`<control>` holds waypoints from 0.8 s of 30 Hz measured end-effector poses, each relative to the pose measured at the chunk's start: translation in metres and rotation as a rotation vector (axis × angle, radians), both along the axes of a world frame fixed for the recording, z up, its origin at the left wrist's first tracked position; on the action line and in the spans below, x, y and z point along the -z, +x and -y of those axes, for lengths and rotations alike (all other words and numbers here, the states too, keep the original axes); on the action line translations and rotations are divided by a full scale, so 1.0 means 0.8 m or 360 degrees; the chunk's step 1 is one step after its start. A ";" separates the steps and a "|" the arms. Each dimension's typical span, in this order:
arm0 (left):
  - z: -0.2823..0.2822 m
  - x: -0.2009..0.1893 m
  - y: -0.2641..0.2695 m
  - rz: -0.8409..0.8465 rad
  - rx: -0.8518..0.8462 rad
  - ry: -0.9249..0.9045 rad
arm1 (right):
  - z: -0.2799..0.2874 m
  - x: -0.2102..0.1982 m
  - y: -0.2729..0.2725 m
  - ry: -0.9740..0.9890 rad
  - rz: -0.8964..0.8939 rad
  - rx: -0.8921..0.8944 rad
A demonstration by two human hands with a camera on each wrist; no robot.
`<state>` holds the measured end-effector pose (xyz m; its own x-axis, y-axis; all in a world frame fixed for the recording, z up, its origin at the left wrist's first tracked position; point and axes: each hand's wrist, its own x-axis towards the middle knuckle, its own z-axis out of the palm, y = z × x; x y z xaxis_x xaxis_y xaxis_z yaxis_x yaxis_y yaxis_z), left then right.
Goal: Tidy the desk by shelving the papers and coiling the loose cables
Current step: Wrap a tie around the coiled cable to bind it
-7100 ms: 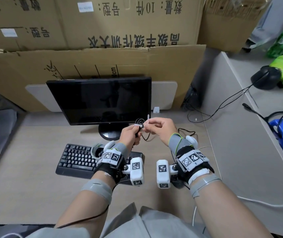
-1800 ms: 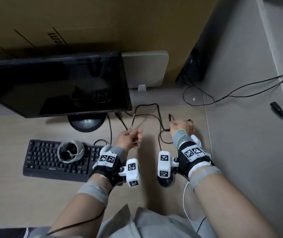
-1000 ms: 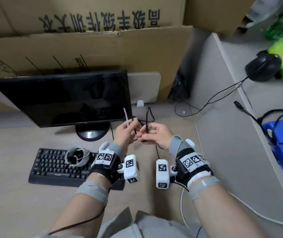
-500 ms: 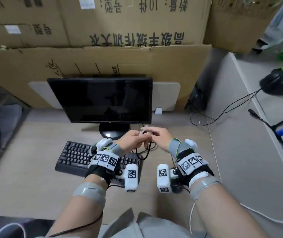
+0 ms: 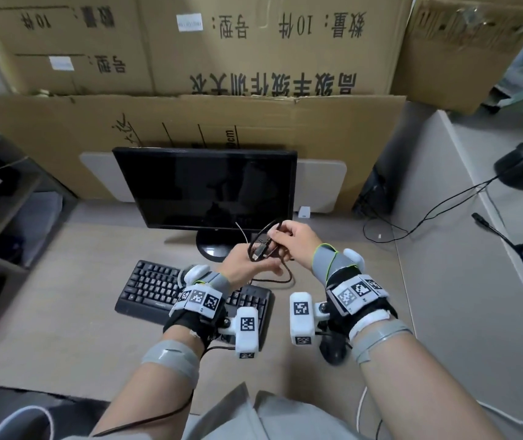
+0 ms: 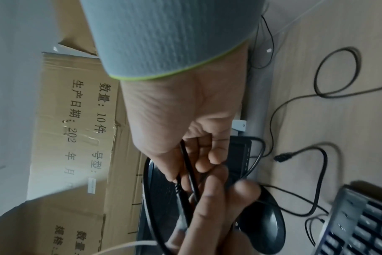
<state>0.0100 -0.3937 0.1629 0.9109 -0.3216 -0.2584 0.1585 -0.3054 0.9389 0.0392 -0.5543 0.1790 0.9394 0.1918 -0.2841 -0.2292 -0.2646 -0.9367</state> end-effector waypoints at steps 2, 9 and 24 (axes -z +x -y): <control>0.002 -0.005 0.003 -0.0001 0.0014 -0.0039 | 0.010 0.002 0.002 -0.0031 0.0020 0.0057; 0.009 0.003 0.018 -0.0039 0.0169 0.0101 | 0.019 0.015 0.003 -0.0205 0.0013 -0.0036; -0.017 0.010 0.033 -0.0151 -0.0545 -0.0034 | 0.051 0.040 0.004 -0.0704 -0.0256 -0.0266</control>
<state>0.0366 -0.3803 0.1547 0.9391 -0.0081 -0.3437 0.3352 -0.1997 0.9207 0.0424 -0.5954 0.1473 0.8439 0.1642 -0.5107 -0.2821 -0.6740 -0.6828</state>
